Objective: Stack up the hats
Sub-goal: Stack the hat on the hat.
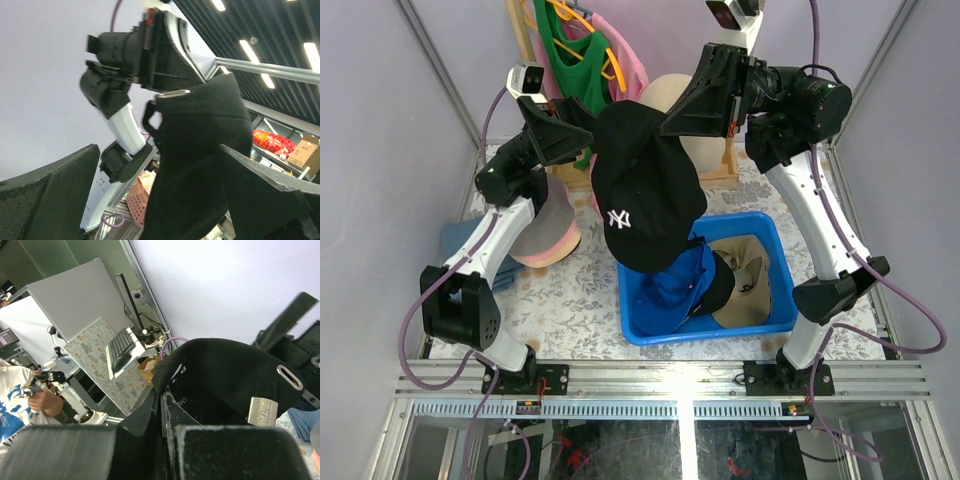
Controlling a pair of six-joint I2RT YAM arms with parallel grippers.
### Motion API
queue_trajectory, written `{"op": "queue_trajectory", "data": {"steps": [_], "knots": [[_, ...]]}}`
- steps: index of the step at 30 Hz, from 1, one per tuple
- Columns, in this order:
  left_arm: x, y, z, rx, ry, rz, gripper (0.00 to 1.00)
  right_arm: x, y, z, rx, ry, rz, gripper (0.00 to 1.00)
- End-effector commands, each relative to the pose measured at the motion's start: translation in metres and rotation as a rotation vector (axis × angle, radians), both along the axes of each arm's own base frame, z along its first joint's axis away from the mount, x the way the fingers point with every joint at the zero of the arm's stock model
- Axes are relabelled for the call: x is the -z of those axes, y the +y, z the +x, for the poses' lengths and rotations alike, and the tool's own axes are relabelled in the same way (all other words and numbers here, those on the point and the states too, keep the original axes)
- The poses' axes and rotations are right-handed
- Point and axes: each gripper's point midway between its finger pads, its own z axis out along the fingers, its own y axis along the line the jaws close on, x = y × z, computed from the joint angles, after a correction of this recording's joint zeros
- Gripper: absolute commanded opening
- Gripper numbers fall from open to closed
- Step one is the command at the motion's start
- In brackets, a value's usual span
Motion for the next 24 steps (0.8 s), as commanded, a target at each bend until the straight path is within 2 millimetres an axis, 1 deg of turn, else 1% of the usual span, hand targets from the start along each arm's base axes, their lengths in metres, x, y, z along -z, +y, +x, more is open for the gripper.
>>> {"op": "queue_trajectory", "data": {"steps": [1, 8, 11, 14, 17, 20, 21, 22, 23, 24], "knots": [[-0.024, 0.008, -0.054, 0.033, -0.160, -0.027, 1.00, -0.017, -0.005, -0.013, -0.026, -0.013, 0.055, 0.00], [-0.038, 0.014, -0.083, 0.050, -0.202, -0.044, 0.99, -0.017, -0.002, -0.009, -0.007, -0.027, 0.033, 0.00], [-0.039, 0.015, -0.090, 0.055, -0.212, -0.036, 0.91, -0.016, 0.000, -0.005, 0.009, -0.028, 0.026, 0.00], [-0.038, 0.014, -0.094, 0.060, -0.213, -0.032, 0.79, -0.015, 0.002, 0.000, 0.015, -0.024, 0.023, 0.00], [-0.036, 0.014, -0.095, 0.058, -0.211, -0.031, 0.64, -0.013, 0.002, 0.009, 0.032, -0.016, 0.019, 0.00], [-0.038, 0.015, -0.095, 0.050, -0.218, -0.042, 0.49, -0.010, 0.004, 0.023, 0.068, 0.008, 0.006, 0.00], [-0.039, 0.015, -0.094, 0.045, -0.221, -0.049, 0.43, -0.009, 0.005, 0.029, 0.081, 0.015, 0.000, 0.00], [-0.040, 0.016, -0.092, 0.040, -0.221, -0.059, 0.34, -0.008, 0.005, 0.034, 0.092, 0.018, -0.003, 0.00], [-0.041, 0.016, -0.089, 0.033, -0.217, -0.071, 0.16, -0.006, 0.006, 0.038, 0.099, 0.024, -0.004, 0.00], [-0.042, 0.017, -0.085, 0.029, -0.206, -0.087, 0.01, -0.005, 0.006, 0.042, 0.104, 0.033, -0.006, 0.00]]}}
